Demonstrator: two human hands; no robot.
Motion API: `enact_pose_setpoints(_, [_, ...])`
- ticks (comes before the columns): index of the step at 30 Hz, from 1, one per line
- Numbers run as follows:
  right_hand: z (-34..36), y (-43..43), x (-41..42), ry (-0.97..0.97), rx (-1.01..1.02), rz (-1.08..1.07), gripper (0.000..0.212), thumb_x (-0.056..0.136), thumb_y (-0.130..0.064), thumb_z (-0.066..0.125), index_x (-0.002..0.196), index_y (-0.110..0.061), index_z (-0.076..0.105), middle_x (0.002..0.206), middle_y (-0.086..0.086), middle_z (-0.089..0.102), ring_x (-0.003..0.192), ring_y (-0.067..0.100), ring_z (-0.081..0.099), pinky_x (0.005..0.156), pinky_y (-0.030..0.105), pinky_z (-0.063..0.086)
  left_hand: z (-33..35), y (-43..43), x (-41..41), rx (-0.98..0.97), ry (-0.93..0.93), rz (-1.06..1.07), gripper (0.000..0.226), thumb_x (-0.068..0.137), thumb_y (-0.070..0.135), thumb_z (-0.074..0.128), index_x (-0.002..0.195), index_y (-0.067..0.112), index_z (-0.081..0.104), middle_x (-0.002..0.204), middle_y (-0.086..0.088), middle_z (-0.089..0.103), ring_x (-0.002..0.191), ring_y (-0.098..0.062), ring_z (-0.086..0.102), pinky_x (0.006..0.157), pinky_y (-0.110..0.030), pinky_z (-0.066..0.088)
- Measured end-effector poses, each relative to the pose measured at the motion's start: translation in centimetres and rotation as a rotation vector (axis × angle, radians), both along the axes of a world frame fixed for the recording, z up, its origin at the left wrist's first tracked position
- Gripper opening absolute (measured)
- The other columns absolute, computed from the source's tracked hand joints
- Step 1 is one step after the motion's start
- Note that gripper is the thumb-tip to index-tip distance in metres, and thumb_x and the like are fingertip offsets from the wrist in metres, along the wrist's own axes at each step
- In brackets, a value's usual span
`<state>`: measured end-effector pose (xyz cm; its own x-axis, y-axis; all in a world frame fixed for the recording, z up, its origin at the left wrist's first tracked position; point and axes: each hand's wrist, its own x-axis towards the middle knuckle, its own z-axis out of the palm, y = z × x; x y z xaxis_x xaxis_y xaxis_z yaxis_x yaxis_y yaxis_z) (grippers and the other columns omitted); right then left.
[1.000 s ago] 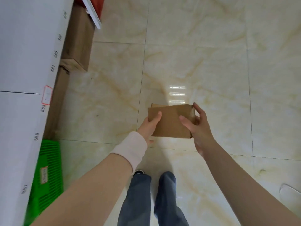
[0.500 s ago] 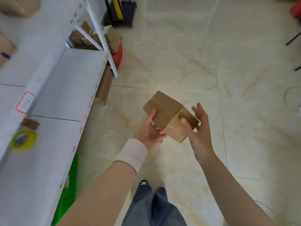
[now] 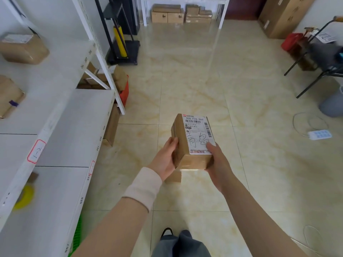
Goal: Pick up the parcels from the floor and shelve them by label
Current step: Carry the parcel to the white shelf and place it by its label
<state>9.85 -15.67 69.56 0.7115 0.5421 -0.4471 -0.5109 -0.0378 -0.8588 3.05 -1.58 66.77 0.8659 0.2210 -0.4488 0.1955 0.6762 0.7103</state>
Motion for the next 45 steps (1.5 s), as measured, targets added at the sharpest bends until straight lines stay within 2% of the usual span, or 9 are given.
enact_pose_setpoints(4, [0.5, 0.3, -1.4, -0.168, -0.062, 0.012, 0.074, 0.075, -0.036, 0.057, 0.145, -0.029, 0.035, 0.139, -0.002, 0.054, 0.124, 0.019, 0.054, 0.105, 0.041, 0.044, 0.9, 0.3, -0.4, 0.119, 0.041, -0.037, 0.074, 0.072, 0.052, 0.066, 0.138, 0.028, 0.043, 0.13, -0.003, 0.063, 0.121, -0.027, 0.059, 0.104, -0.053, 0.043])
enact_pose_setpoints(9, [1.5, 0.8, -2.0, -0.234, -0.054, 0.085, 0.083, 0.072, -0.032, 0.062, 0.148, -0.032, 0.028, 0.146, -0.007, 0.045, 0.13, 0.017, 0.048, 0.108, 0.043, 0.041, 1.7, 1.2, -1.2, 0.175, 0.012, 0.021, 0.071, 0.075, 0.026, 0.067, 0.14, 0.027, 0.04, 0.125, -0.002, 0.067, 0.113, -0.023, 0.065, 0.101, -0.048, 0.048])
enact_pose_setpoints(17, [3.2, 1.0, 0.8, -0.187, -0.001, 0.016, 0.061, 0.091, -0.026, 0.057, 0.146, -0.031, 0.032, 0.148, 0.0, 0.045, 0.13, 0.018, 0.049, 0.078, 0.027, 0.049, 3.9, 3.2, -1.6, 0.351, 0.038, -0.147, 0.08, 0.072, 0.022, 0.067, 0.143, 0.036, 0.033, 0.121, -0.003, 0.068, 0.111, -0.028, 0.065, 0.097, -0.049, 0.05])
enact_pose_setpoints(22, [2.6, 1.2, 0.2, -0.184, 0.011, 0.056, 0.058, 0.092, -0.032, 0.054, 0.146, -0.037, 0.032, 0.148, -0.004, 0.046, 0.131, 0.02, 0.049, 0.099, 0.044, 0.047, 4.0, 2.4, -1.2, 0.3, -0.024, -0.044, 0.073, 0.075, 0.022, 0.068, 0.141, 0.031, 0.039, 0.117, 0.002, 0.071, 0.109, -0.022, 0.067, 0.097, -0.045, 0.051])
enact_pose_setpoints(27, [2.3, 1.6, -0.9, -0.201, 0.065, -0.054, 0.049, 0.096, -0.024, 0.048, 0.144, -0.029, 0.039, 0.141, -0.006, 0.053, 0.119, 0.011, 0.057, 0.093, 0.029, 0.049, 3.8, 0.0, -0.8, 0.243, -0.002, 0.168, 0.06, 0.085, 0.038, 0.061, 0.141, 0.029, 0.041, 0.125, 0.002, 0.067, 0.112, -0.017, 0.065, 0.099, -0.04, 0.05])
enact_pose_setpoints(30, [2.2, 1.8, -0.9, -0.197, 0.101, -0.113, 0.048, 0.095, -0.023, 0.049, 0.143, -0.024, 0.043, 0.142, -0.002, 0.054, 0.125, 0.015, 0.055, 0.105, 0.036, 0.044, 3.9, -1.2, -0.5, 0.261, 0.02, 0.233, 0.053, 0.089, 0.046, 0.05, 0.14, 0.032, 0.042, 0.125, 0.003, 0.067, 0.11, -0.013, 0.065, 0.092, -0.031, 0.052])
enact_pose_setpoints(34, [2.3, 2.2, -0.7, -0.178, 0.118, -0.152, 0.058, 0.084, -0.036, 0.054, 0.141, -0.025, 0.046, 0.143, 0.0, 0.054, 0.128, 0.019, 0.054, 0.11, 0.044, 0.04, 4.7, -1.7, 0.1, 0.293, 0.014, 0.264, 0.064, 0.083, 0.057, 0.047, 0.141, 0.032, 0.041, 0.131, 0.002, 0.062, 0.117, -0.017, 0.061, 0.099, -0.035, 0.049])
enact_pose_setpoints(39, [2.9, 2.8, -1.0, -0.208, 0.122, -0.194, 0.065, 0.08, -0.049, 0.053, 0.142, -0.031, 0.044, 0.143, -0.001, 0.053, 0.131, 0.021, 0.051, 0.113, 0.053, 0.033, 5.9, -1.7, 0.7, 0.298, -0.026, 0.329, 0.052, 0.092, 0.048, 0.043, 0.14, 0.028, 0.043, 0.132, 0.002, 0.061, 0.118, -0.015, 0.06, 0.1, -0.035, 0.047])
enact_pose_setpoints(45, [4.0, 3.4, -0.7, -0.231, 0.155, -0.202, 0.062, 0.078, -0.051, 0.053, 0.138, -0.037, 0.045, 0.145, -0.003, 0.051, 0.133, 0.019, 0.048, 0.115, 0.052, 0.029, 7.2, -1.8, 1.0, 0.271, -0.074, 0.38, 0.047, 0.097, 0.035, 0.039, 0.142, 0.026, 0.04, 0.115, 0.012, 0.064, 0.104, -0.004, 0.06, 0.082, -0.021, 0.047])
